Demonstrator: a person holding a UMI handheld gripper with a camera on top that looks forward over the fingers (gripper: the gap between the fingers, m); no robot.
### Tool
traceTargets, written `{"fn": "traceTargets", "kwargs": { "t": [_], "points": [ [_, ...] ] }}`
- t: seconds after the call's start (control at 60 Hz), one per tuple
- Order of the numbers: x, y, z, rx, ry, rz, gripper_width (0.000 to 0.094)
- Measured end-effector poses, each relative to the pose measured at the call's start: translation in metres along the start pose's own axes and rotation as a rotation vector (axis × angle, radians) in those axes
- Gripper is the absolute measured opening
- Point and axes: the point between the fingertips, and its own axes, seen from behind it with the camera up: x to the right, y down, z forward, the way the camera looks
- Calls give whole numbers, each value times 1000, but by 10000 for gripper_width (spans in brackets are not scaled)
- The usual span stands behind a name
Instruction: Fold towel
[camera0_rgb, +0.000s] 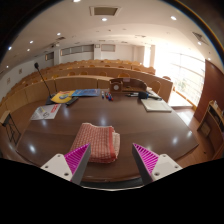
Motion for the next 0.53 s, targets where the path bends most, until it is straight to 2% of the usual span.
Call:
{"fn": "traceTargets", "kwargs": {
  "t": [0.267, 0.533],
  "points": [
    [-36, 34, -118, 41, 24, -10, 851],
    [-54, 60, -195, 66, 23, -38, 850]
  ]
}}
